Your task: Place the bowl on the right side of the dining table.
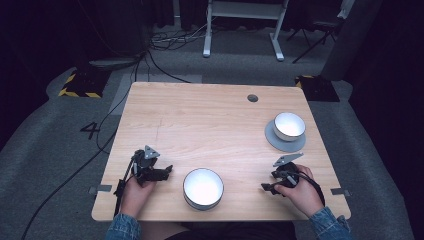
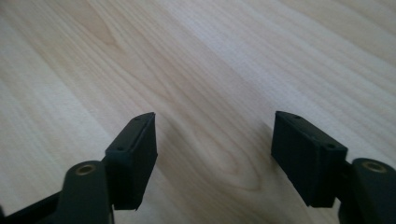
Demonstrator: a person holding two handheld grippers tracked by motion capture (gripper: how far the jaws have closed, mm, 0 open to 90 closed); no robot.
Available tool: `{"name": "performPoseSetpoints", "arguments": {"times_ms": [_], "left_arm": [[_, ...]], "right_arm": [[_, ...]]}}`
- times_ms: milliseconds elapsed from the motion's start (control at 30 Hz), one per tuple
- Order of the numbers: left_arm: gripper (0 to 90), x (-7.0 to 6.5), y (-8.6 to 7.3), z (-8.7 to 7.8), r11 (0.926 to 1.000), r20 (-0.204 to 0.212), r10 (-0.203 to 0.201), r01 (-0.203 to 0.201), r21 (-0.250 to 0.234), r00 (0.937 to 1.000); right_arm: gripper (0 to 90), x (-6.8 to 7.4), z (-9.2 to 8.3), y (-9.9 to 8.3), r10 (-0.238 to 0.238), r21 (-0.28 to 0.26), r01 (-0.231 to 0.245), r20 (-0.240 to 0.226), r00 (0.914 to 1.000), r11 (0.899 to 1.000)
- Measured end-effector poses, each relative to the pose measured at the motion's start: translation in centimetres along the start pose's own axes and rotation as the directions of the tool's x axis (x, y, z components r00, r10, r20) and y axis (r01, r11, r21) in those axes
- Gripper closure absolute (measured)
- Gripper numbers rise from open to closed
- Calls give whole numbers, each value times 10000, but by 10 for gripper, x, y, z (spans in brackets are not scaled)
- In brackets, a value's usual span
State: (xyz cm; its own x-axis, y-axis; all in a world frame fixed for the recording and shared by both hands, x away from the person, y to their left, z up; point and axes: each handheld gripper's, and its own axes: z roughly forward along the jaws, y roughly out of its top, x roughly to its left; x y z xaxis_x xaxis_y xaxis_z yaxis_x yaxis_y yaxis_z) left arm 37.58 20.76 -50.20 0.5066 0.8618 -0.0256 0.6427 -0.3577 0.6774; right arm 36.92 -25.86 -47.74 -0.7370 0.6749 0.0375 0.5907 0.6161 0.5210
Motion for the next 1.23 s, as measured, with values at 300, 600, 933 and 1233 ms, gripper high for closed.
{"name": "performPoseSetpoints", "arguments": {"times_ms": [300,600,933,1233], "left_arm": [[159,0,0,0,10000,1,5,-5,-6,10000],[159,0,0,0,10000,-22,-5,5,-23,10000],[159,0,0,0,10000,-24,-5,5,-26,10000],[159,0,0,0,10000,-10,-2,2,-20,10000]], "right_arm": [[275,4,0,-14,69,-870,-41,320,9995,9962],[195,11,5,-26,5,-1763,84,503,9987,9843],[144,12,10,-36,51,-2716,119,616,9981,9623],[143,12,10,-36,74,-2725,103,639,9979,9621]]}}
